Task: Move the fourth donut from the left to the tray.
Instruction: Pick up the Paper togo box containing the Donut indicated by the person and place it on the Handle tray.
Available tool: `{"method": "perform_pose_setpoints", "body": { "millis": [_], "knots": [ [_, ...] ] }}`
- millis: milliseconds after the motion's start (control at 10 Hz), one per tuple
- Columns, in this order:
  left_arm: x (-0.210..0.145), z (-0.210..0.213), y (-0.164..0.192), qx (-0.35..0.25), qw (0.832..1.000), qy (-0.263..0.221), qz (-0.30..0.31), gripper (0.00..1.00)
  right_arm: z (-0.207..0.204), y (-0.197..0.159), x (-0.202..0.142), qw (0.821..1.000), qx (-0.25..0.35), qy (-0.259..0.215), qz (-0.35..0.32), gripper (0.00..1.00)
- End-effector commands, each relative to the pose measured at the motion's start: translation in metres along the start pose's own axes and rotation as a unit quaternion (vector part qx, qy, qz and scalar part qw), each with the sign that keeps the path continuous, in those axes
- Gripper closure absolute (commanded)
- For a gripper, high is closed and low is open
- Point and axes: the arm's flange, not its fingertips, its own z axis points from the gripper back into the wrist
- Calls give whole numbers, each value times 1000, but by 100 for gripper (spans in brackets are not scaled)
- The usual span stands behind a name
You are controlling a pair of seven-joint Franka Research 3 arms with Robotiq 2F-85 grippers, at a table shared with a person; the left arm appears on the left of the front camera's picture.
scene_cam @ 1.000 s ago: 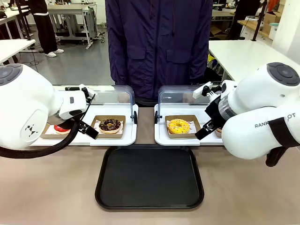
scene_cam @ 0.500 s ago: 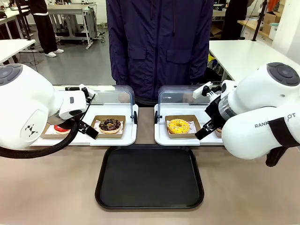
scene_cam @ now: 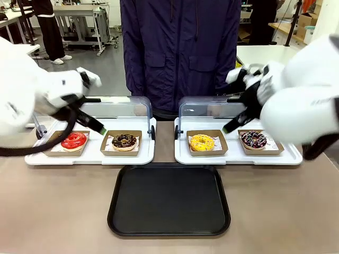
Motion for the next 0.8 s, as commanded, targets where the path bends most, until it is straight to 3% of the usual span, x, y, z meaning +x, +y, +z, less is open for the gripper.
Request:
{"method": "perform_pose_setpoints", "body": {
  "millis": [0, 300, 700],
  "knots": [
    [10, 40, 52, -56, 998, 0, -23, 0, 55, -54, 5, 998, 54, -24, -1, 0],
    [-9, 82, 138, -164, 982, -23, -93, 0, 115, -160, -37, 983, 144, -105, 30, 0],
    [-72, 119, 229, -244, 957, -123, -101, 0, 125, -259, -119, 950, 221, -213, 53, 0]
  ]
}}
